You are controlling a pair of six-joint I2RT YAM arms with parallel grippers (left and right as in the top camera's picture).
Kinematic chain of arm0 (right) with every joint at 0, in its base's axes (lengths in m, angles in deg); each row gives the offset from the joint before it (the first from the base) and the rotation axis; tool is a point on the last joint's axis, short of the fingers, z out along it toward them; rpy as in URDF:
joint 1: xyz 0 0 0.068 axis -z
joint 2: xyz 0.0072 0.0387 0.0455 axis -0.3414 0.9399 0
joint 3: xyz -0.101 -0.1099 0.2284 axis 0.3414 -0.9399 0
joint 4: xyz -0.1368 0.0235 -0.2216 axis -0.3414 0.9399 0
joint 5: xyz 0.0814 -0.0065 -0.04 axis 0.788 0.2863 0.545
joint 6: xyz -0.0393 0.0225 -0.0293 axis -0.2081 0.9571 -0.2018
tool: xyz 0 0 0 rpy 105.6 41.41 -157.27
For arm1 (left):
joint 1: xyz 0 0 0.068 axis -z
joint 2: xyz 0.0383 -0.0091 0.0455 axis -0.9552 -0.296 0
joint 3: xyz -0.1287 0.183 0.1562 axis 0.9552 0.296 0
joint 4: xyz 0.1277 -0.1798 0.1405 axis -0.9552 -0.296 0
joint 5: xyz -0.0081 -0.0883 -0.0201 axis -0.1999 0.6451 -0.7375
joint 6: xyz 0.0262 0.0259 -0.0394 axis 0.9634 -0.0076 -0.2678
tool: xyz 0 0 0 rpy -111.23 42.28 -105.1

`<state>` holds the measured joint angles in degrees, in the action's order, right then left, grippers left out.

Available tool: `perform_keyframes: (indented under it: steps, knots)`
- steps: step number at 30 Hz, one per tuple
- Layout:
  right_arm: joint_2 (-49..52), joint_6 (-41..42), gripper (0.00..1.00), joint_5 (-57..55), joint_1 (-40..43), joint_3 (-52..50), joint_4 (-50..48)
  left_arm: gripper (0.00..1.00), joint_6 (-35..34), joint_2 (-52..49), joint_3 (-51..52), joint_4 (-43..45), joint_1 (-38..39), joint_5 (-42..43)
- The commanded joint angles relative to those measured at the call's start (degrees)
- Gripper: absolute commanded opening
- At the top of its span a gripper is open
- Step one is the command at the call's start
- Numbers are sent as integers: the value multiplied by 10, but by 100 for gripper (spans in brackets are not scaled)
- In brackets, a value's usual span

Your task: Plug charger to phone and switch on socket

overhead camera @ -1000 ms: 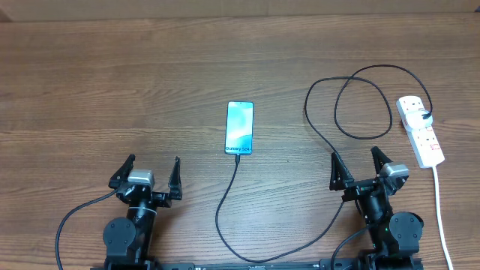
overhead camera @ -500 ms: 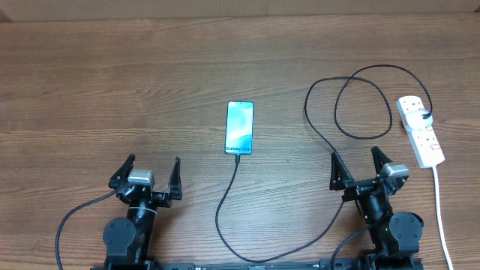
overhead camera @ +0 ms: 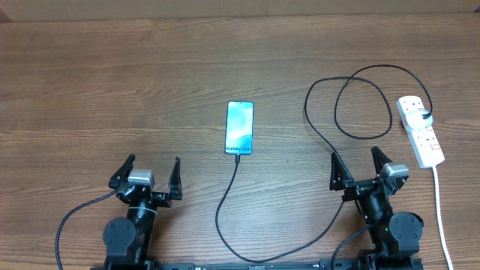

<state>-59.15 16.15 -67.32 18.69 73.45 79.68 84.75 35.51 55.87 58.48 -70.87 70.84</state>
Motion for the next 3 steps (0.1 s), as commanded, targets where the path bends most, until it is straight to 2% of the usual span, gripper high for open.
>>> perform_keyframes:
  steps: [1,3]
  knots:
    - [-6,2,100,3,-1,-6,-3,100,13,5,2,-2,4,-3]
    - [-6,2,100,3,-1,-6,-3,100,13,5,2,-2,4,-3]
